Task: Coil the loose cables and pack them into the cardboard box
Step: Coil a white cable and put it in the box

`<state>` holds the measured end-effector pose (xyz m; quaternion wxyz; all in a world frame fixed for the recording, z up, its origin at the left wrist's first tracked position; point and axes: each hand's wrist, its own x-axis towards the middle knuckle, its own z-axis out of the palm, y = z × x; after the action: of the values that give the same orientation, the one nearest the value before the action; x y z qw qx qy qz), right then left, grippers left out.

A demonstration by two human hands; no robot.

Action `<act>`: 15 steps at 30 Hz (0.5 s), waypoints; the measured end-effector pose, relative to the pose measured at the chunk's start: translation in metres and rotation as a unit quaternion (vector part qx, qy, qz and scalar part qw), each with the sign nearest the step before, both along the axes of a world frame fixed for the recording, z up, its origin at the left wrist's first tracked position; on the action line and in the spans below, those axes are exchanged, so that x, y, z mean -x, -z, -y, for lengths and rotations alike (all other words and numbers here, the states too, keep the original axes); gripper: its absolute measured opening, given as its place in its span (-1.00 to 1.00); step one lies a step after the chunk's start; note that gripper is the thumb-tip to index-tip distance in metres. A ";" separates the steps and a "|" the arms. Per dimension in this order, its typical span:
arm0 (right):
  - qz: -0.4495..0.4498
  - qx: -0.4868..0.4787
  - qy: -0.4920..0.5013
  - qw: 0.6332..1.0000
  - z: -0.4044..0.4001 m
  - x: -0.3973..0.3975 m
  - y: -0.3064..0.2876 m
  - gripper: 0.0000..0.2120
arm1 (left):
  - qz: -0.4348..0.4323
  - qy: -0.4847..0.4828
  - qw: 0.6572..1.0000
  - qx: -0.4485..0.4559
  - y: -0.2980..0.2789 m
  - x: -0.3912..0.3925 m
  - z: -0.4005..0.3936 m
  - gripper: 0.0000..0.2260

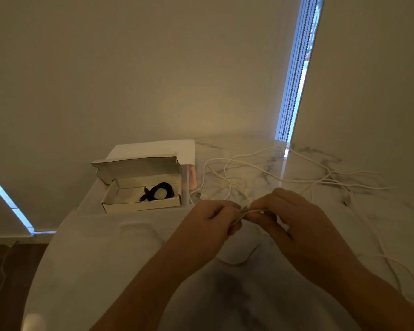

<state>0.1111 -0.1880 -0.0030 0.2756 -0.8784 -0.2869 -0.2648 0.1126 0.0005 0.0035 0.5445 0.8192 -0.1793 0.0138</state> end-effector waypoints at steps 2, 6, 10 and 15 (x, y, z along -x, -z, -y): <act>0.001 0.000 0.005 1.000 0.000 -0.002 0.001 -0.78 | -0.020 0.010 1.000 0.016 -0.003 0.001 0.000 -0.62; 0.001 -0.013 0.018 1.000 0.002 -0.004 0.002 -0.76 | -0.049 0.022 0.997 0.047 -0.002 0.002 -0.002 -0.66; 0.009 -0.037 0.050 0.998 0.005 -0.007 0.003 -0.83 | -0.060 0.034 0.995 0.069 -0.005 0.004 -0.003 -0.72; 0.008 -0.068 0.056 0.996 0.002 -0.009 0.005 -0.80 | -0.084 0.045 0.980 0.175 -0.005 0.003 -0.004 -0.66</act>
<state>0.1198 -0.1901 -0.0076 0.3171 -0.8701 -0.2208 -0.3061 0.1100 0.0041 0.0088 0.6930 0.7003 -0.1641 -0.0485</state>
